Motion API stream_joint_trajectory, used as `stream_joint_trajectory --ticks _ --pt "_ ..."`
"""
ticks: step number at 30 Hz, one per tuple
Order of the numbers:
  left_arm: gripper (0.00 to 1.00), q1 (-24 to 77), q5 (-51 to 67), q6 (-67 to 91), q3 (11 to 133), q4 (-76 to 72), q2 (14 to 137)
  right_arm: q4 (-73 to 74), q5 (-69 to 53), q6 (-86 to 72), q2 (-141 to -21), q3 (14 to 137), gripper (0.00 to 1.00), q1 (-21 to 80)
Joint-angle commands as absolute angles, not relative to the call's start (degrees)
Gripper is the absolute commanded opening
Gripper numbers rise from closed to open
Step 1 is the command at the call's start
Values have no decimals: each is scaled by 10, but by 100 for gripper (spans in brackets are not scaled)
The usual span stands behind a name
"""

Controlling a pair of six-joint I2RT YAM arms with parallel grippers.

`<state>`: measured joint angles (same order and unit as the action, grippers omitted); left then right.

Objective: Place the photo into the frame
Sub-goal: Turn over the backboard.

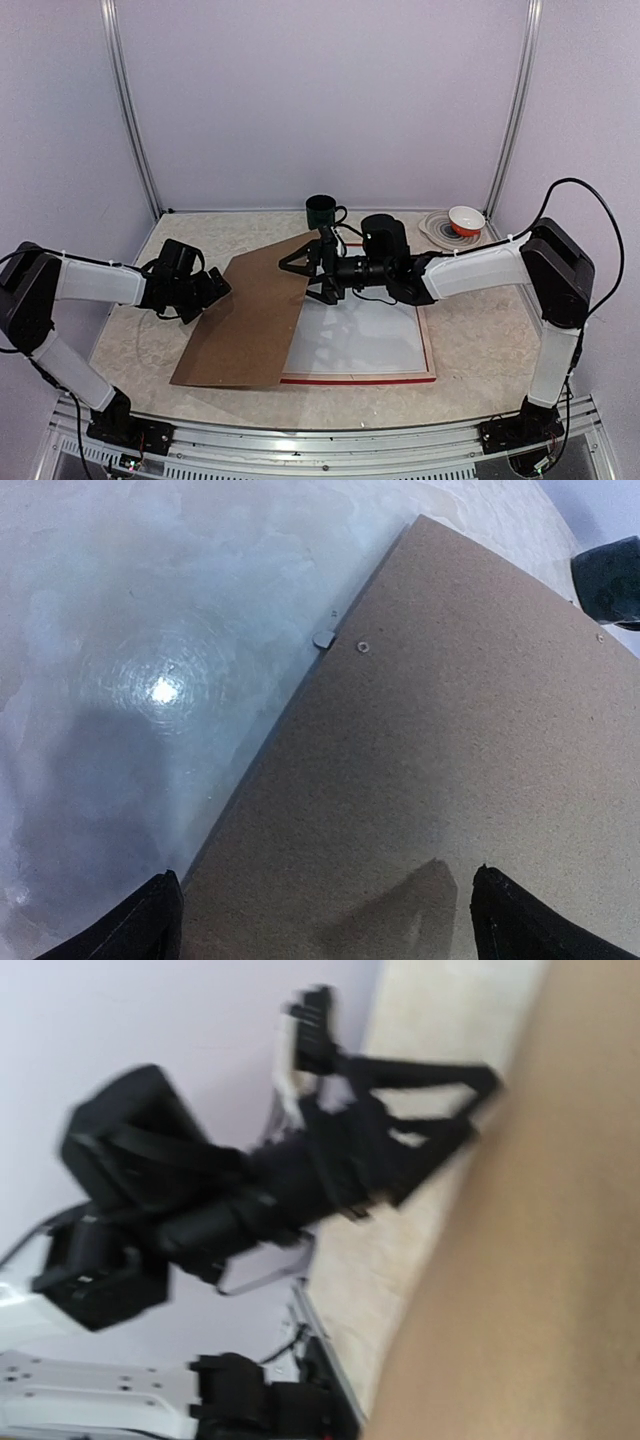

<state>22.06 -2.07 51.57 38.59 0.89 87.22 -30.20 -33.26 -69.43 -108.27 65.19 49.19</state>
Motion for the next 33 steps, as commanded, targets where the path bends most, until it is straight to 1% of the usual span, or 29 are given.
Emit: stream_joint_trajectory --ticks 1,12,23,28,33 --pt "99 229 26 534 385 4 835 -331 -357 -678 -1070 699 99 497" --pt "98 234 41 546 388 4 807 -286 -382 -657 -1107 846 99 507" --pt "99 225 44 564 377 -13 768 -263 -411 -665 -1207 991 99 532" --pt "99 220 58 578 381 -21 745 -224 -415 -656 -1243 1082 99 536" --pt "99 217 62 583 379 -28 737 -193 -418 -648 -1277 1144 99 537"
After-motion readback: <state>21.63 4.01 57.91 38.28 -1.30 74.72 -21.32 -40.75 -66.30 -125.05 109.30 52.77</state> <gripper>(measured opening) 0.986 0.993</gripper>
